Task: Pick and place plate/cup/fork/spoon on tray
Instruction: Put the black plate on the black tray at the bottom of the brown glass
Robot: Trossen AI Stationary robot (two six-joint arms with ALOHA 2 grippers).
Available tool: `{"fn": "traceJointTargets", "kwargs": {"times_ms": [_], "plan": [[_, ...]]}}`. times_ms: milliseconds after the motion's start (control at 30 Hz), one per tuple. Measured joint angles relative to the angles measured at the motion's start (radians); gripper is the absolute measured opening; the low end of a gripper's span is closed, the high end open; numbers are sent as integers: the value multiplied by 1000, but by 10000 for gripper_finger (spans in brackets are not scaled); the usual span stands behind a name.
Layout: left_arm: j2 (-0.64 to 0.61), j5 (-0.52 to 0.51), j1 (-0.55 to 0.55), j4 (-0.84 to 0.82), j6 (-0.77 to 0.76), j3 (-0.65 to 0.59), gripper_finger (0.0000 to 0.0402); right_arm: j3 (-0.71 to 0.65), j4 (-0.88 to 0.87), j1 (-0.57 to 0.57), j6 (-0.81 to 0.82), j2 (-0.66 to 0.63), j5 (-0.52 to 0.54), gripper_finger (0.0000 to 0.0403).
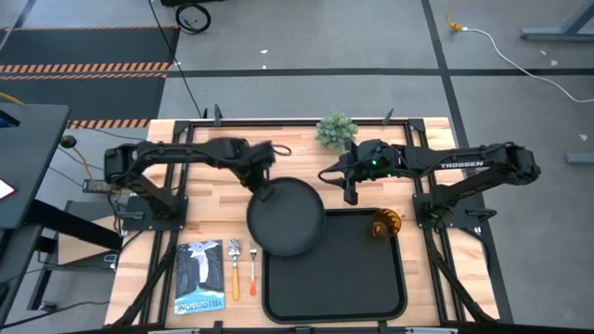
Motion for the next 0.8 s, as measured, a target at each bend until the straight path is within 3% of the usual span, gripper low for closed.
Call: {"fn": "traceJointTargets", "kwargs": {"times_ms": [300, 800], "plan": [[212, 0, -170, -2, -100, 206, 11, -84, -5, 98, 51, -152, 78, 154], [535, 3, -323, -17, -278, 548, 11, -190, -97, 230, 90, -387, 81, 150]]}}
